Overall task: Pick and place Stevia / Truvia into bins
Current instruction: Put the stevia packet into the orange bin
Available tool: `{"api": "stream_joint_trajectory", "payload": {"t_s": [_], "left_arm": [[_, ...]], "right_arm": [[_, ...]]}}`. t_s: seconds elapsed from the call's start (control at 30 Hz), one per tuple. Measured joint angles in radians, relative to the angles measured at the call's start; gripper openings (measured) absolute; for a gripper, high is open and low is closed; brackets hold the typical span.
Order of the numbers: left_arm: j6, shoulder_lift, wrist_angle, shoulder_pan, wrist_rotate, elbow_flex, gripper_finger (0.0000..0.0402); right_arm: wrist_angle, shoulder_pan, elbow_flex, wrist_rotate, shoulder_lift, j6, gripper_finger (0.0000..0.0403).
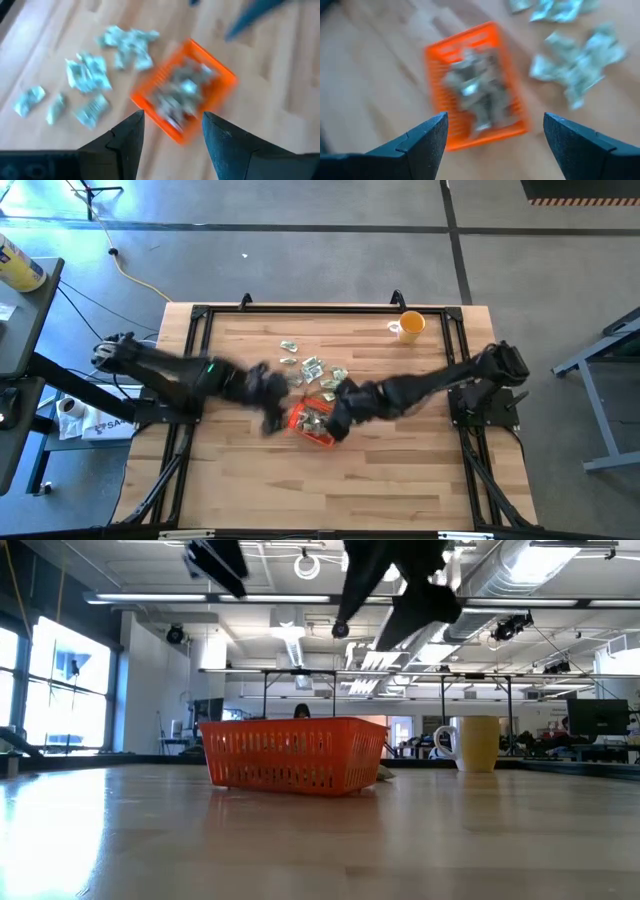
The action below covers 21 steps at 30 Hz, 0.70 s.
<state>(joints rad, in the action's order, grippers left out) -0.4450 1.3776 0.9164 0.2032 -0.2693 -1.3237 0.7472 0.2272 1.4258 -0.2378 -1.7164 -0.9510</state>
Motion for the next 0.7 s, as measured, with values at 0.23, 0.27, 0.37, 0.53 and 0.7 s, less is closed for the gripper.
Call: {"api": "stream_joint_trajectory", "payload": {"t_s": [0.23,0.27,0.37,0.53,0.7], "left_arm": [[0.121,0.019,-0.186,-0.585,0.432,0.108,0.0232],[0.137,0.030,-0.200,-0.646,0.466,0.122,0.0232],[0.320,0.077,-0.227,-0.764,0.492,0.148,0.0232],[0.529,0.187,-0.296,-0.802,0.454,0.151,0.0232],[0.636,0.336,-0.328,-0.815,0.408,0.136,0.0232]], "right_arm": [[0.169,-0.139,0.000,0.025,0.002,0.303,0.0316],[0.189,-0.152,0.000,0.025,0.003,0.340,0.0316],[0.223,-0.179,0.000,-0.018,0.003,0.465,0.0316],[0.221,-0.241,0.000,0.025,0.003,0.631,0.0316],[0.220,-0.313,-0.001,0.048,0.003,0.730,0.0316]]}}
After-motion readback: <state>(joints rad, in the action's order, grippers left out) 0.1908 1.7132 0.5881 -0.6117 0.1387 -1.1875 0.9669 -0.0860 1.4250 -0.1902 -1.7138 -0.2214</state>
